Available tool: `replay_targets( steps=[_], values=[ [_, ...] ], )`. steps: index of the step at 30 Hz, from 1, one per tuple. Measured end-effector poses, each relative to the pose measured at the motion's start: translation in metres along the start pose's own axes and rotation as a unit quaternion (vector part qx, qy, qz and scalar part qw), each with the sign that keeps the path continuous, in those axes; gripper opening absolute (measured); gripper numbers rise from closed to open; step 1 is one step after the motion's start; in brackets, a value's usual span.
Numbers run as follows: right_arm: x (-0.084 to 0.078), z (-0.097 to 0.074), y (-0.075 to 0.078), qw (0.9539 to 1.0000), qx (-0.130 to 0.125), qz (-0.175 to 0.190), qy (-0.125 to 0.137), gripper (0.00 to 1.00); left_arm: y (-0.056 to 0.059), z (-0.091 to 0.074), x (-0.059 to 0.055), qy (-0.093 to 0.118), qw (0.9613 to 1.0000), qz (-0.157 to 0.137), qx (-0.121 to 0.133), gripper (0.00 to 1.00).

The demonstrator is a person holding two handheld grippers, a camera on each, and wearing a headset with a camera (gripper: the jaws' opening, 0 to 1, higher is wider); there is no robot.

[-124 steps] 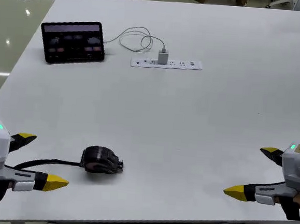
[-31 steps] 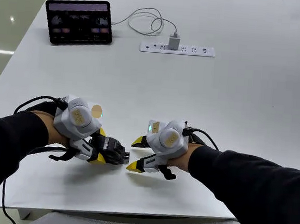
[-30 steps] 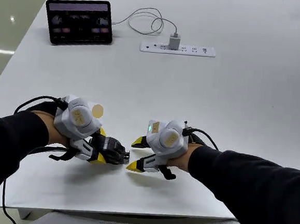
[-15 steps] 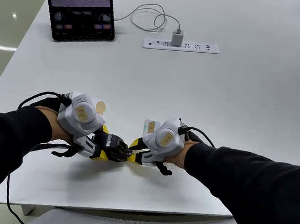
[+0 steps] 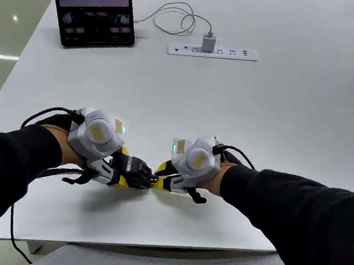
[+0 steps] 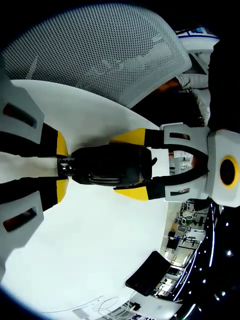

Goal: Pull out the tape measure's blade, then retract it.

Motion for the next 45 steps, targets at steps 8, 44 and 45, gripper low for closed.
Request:
replay_targets(
  steps=[8,44,45],
  values=[
    [-0.001,-0.002,0.0,1.0,-0.002,0.004,-0.004,0.11,0.0,0.0,-0.001,0.006,1.0,-0.005,0.004,0.33],
    [-0.009,-0.005,0.003,0.9997,0.013,0.018,-0.003,0.1,-0.002,0.001,-0.002,0.006,0.9999,-0.012,0.009,0.33],
    [-0.009,-0.007,0.003,0.9998,0.013,0.017,-0.003,0.1,-0.002,0.001,-0.002,0.006,0.9999,-0.012,0.009,0.33]
  ],
)
Point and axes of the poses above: the centre of the closed fingertips' face, and the gripper's own axes: z roughly forward along the fingers, y roughly to its right, x roughly out of its top, the point moved 6 cm from there along -z, roughly backward along the fingers, and after that the axes turned 1 degree about x, right-handed, at the moved point
